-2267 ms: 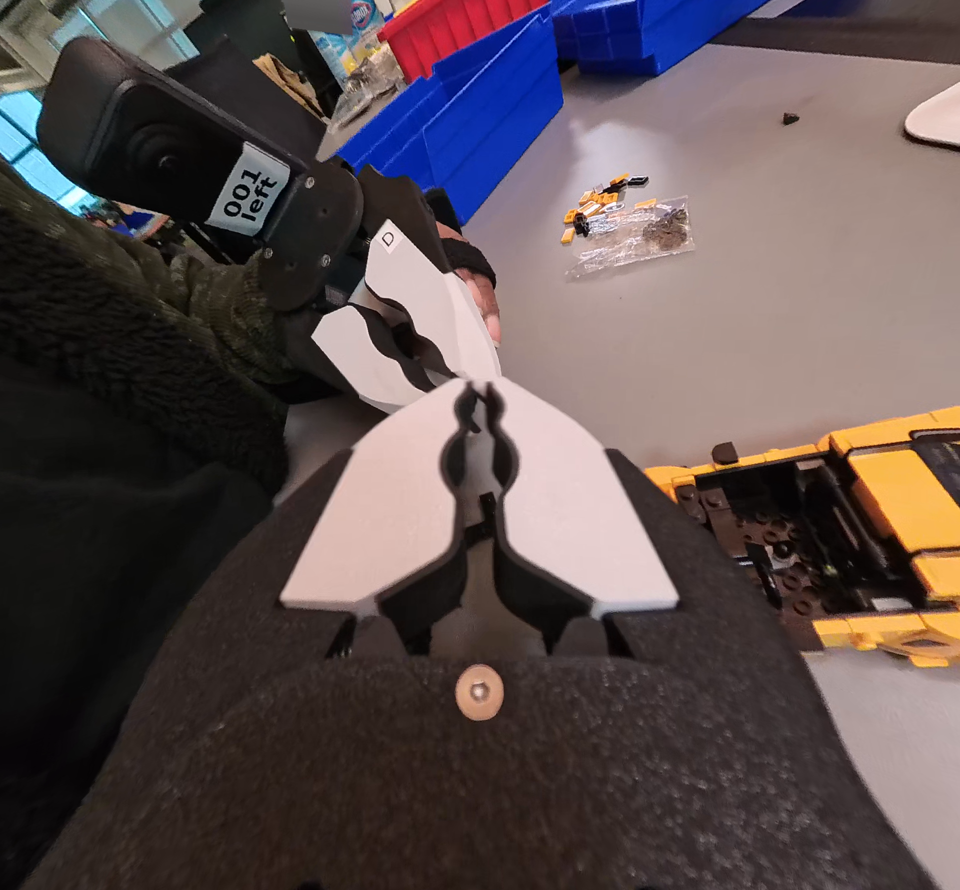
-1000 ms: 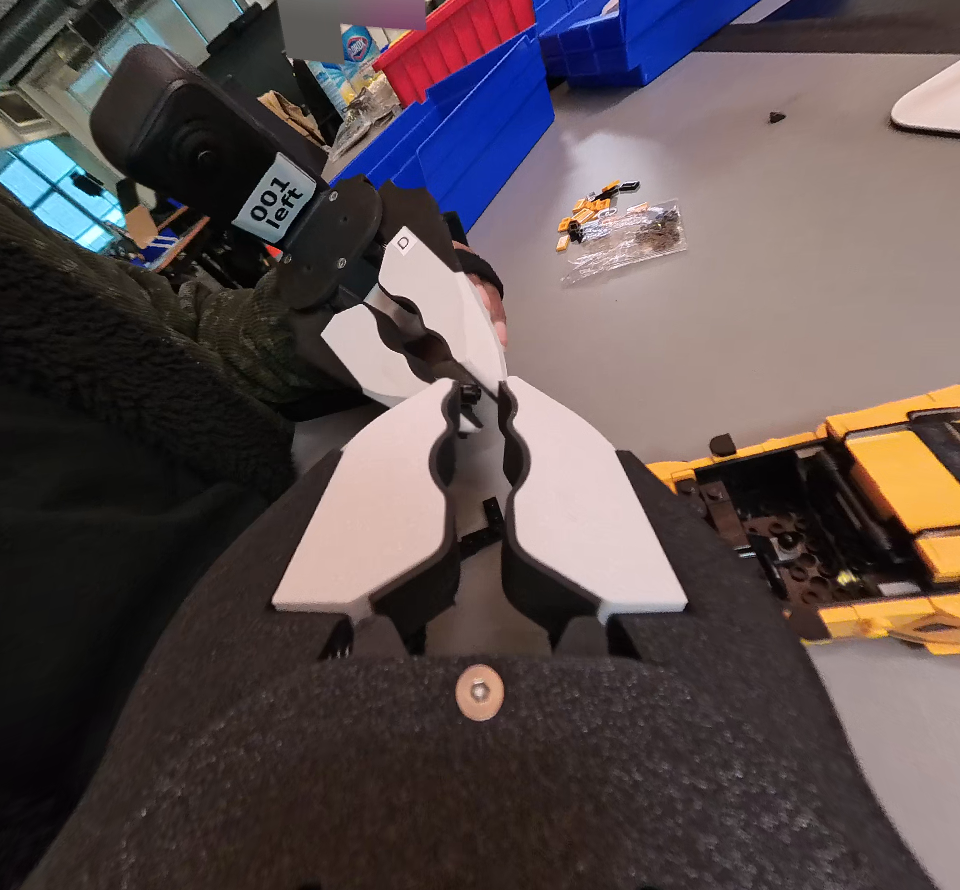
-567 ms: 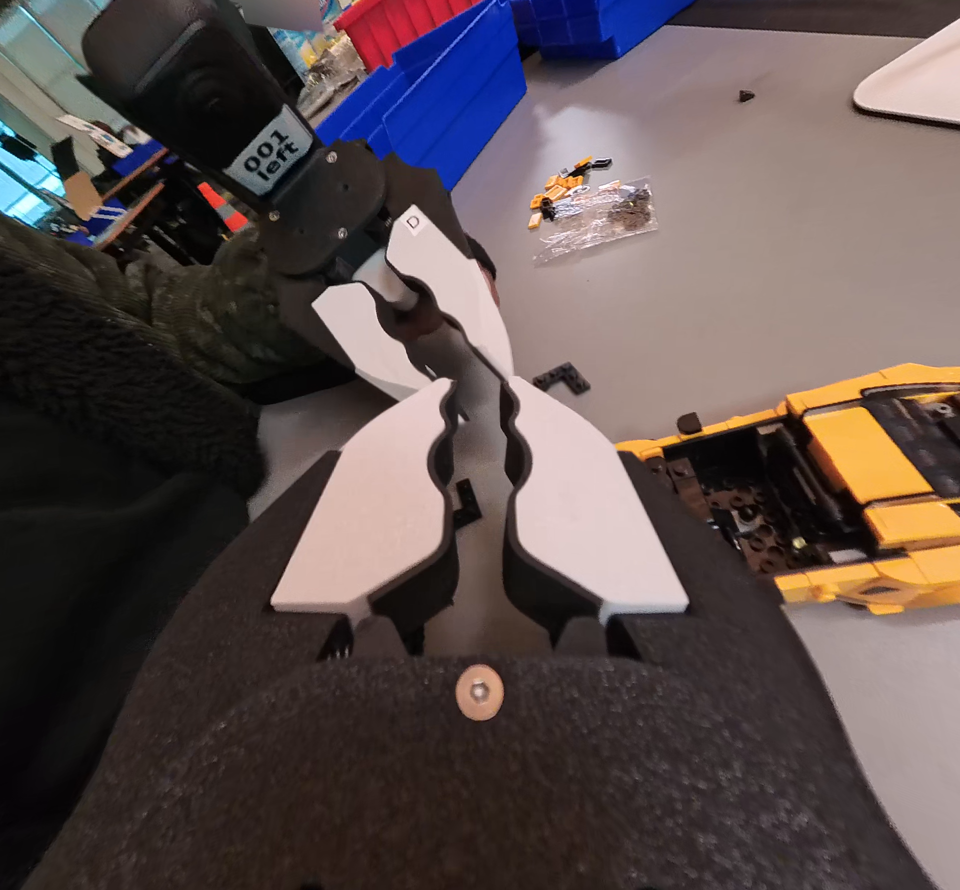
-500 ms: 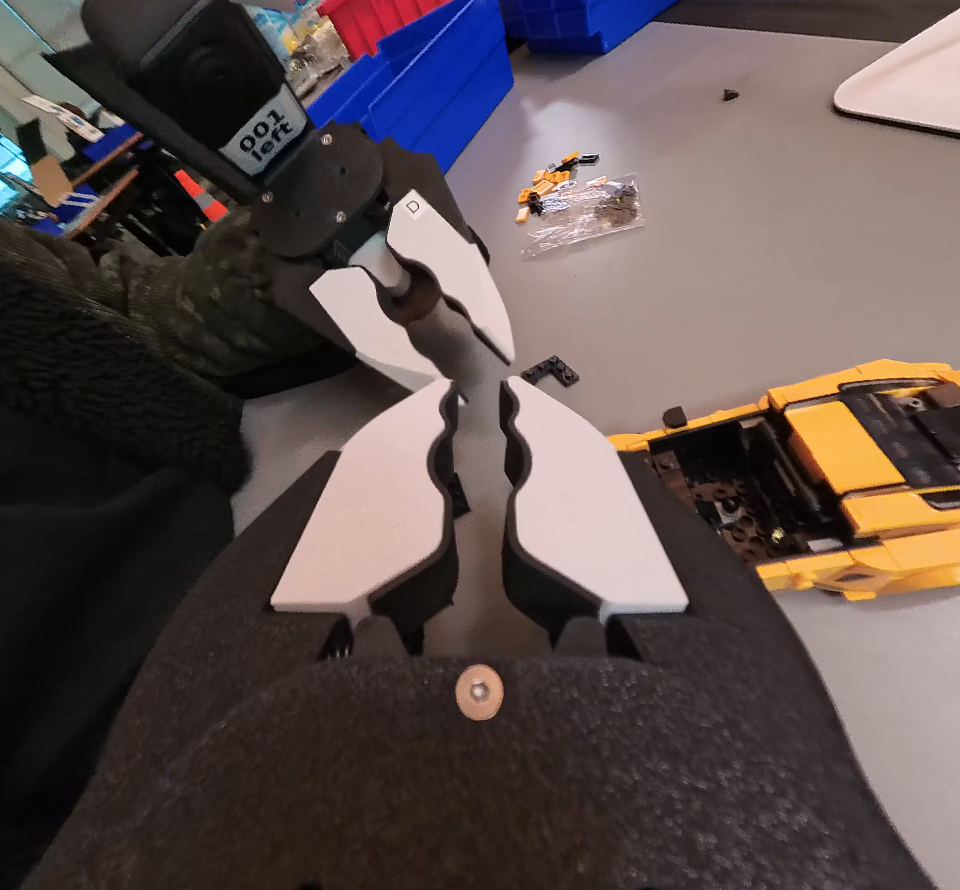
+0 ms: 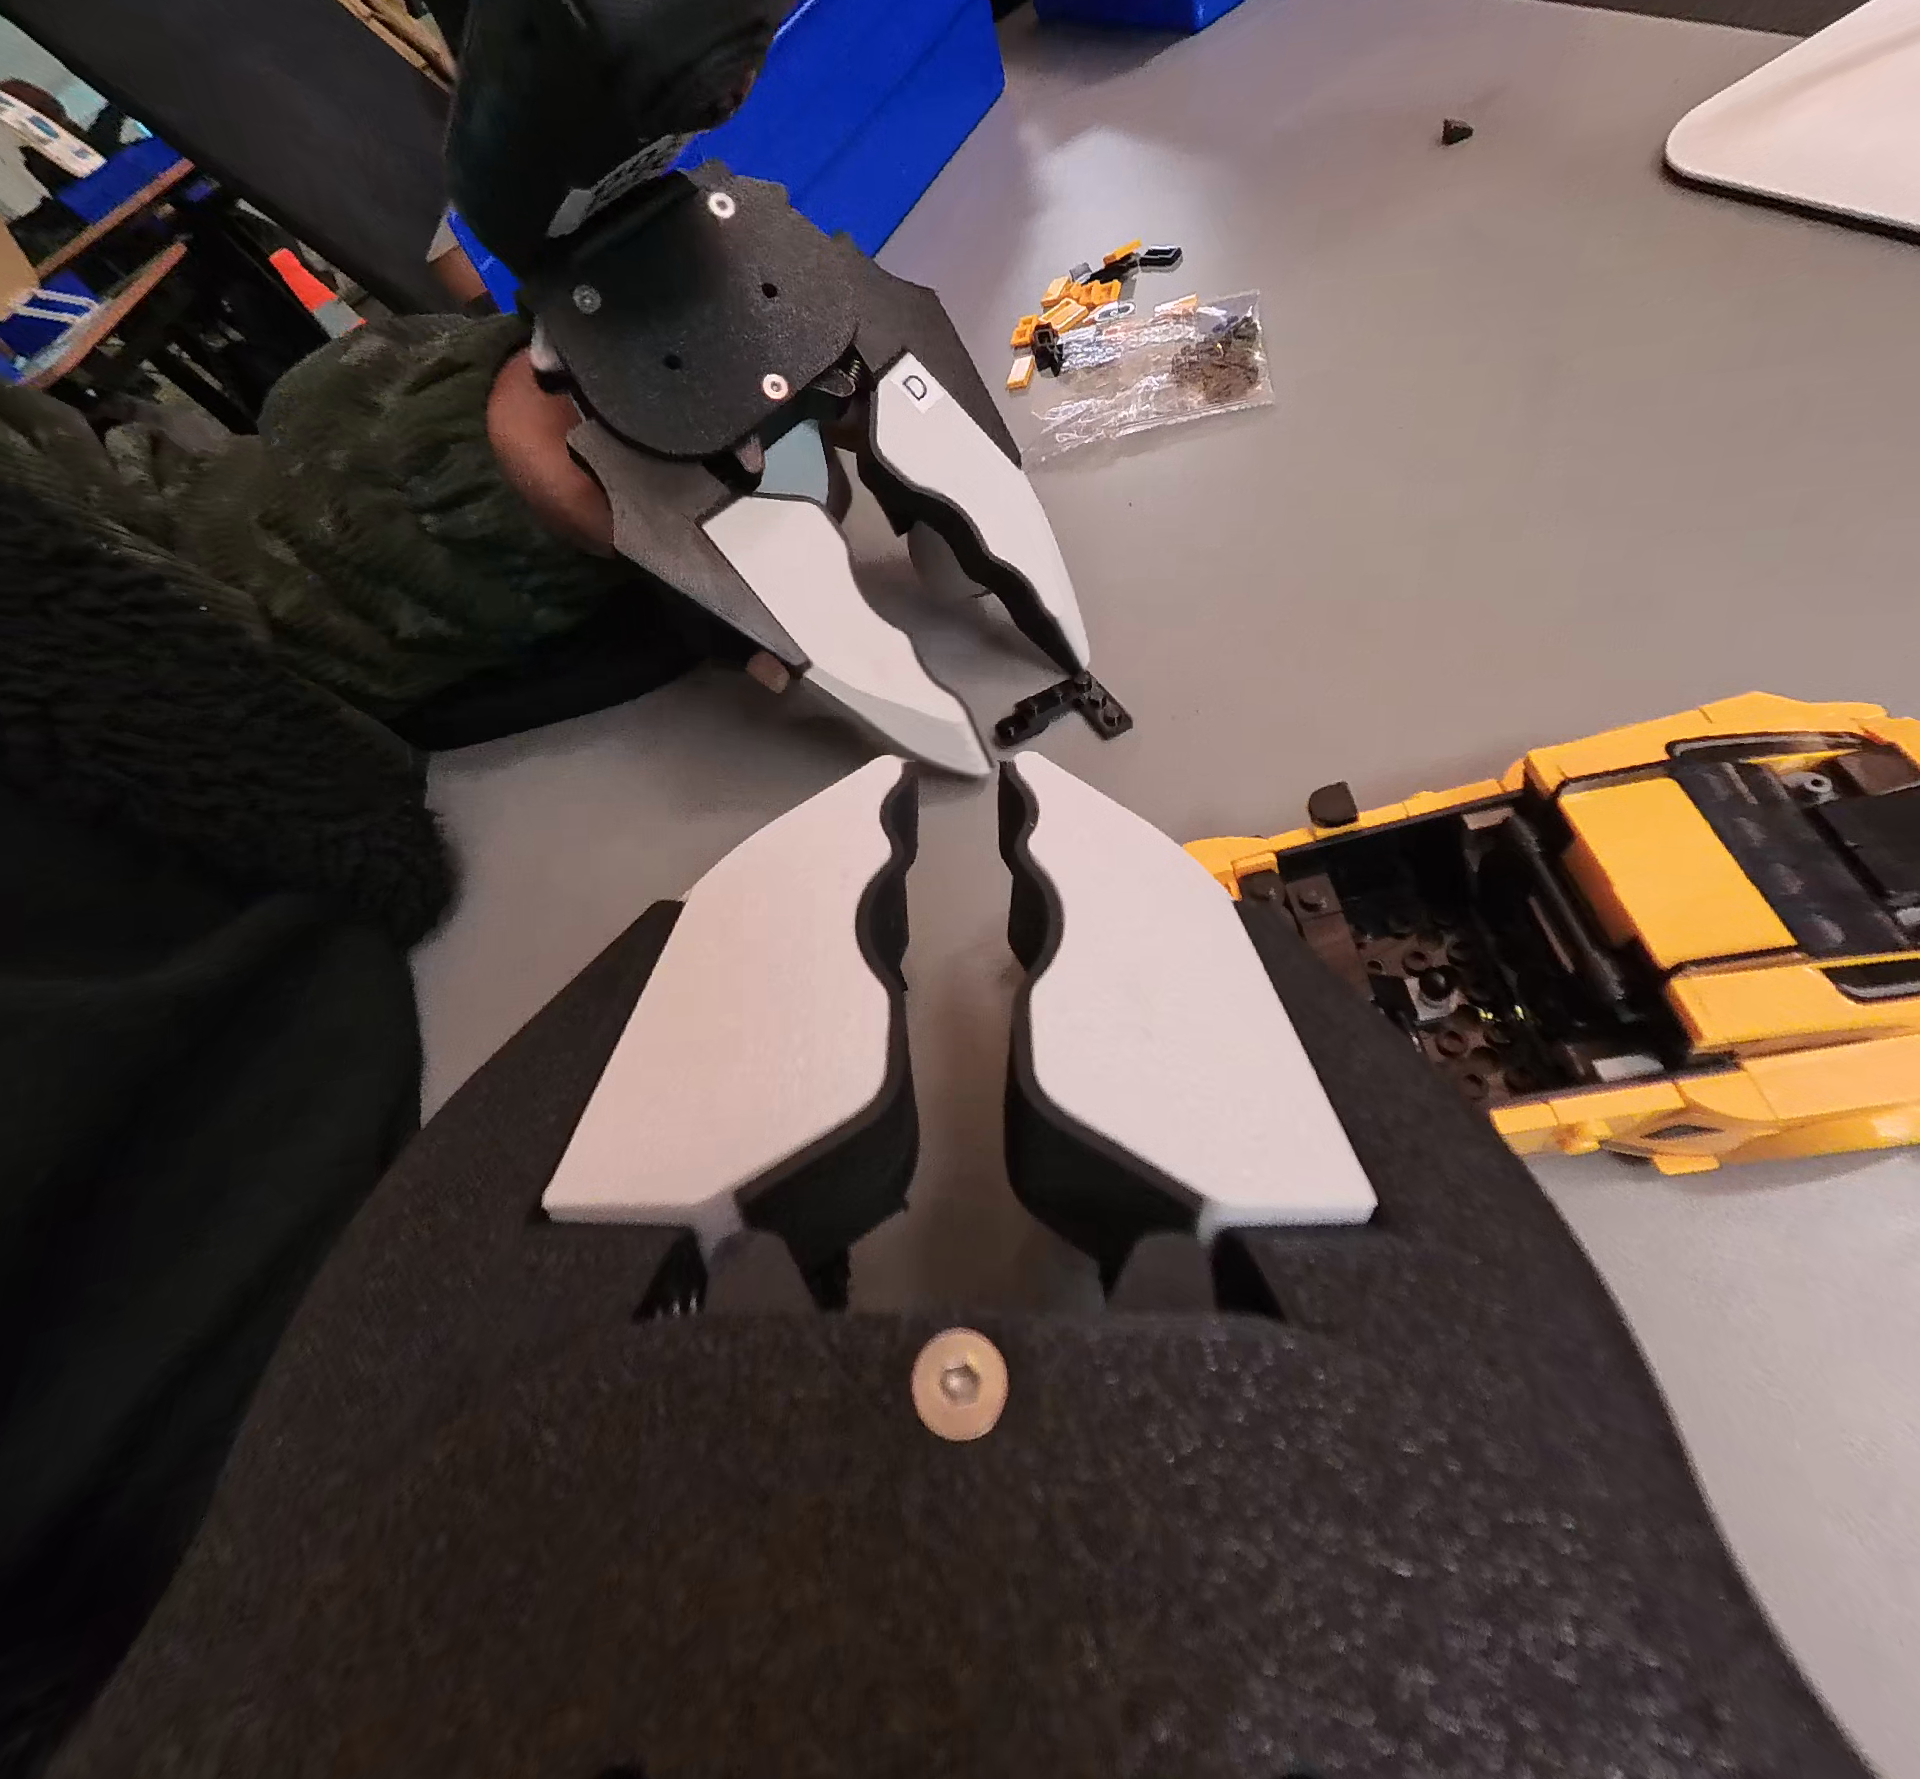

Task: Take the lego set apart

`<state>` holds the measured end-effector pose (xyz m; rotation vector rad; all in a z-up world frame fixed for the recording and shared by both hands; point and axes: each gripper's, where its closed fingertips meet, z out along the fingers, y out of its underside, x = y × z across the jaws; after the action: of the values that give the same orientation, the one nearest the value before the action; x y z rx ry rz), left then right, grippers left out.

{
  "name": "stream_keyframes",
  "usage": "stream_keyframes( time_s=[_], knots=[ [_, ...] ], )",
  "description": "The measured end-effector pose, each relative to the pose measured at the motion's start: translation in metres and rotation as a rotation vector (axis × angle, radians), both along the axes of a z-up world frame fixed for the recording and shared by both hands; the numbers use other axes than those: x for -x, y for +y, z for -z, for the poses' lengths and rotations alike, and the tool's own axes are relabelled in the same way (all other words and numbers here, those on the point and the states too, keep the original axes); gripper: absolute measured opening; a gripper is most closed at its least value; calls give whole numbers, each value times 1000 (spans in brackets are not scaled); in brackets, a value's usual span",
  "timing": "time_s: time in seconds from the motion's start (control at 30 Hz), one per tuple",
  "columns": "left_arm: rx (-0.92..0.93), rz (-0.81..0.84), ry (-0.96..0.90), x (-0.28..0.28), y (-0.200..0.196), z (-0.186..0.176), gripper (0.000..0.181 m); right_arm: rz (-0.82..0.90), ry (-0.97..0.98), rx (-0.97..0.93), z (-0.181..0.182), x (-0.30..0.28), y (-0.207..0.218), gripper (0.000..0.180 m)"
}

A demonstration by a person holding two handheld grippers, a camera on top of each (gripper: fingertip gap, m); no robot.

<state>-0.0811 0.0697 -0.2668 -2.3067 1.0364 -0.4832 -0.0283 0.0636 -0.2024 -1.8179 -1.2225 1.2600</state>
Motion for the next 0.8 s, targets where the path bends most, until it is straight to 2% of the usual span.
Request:
stream_keyframes(
  time_s=[0.13,0.2,0.33,0.53,0.7,0.8],
  knots=[
    [-55,-11,61,-3,5,2,25,-7,-11,2,3,1,-1,14],
    [-64,3,57,-4,5,2,9,-10,-17,-3,4,1,-2,14],
    [-40,12,-8,-5,4,1,7,-14,-28,-20,6,1,-3,14],
    [-35,24,-327,-21,2,-39,7,-6,-27,-163,0,2,-3,18],
    [114,65,-629,-35,-11,-66,7,-30,18,-399,-15,5,-10,26],
    [178,76,-746,-38,-15,-75,7,-48,63,-416,-23,6,-16,27]
  ],
)
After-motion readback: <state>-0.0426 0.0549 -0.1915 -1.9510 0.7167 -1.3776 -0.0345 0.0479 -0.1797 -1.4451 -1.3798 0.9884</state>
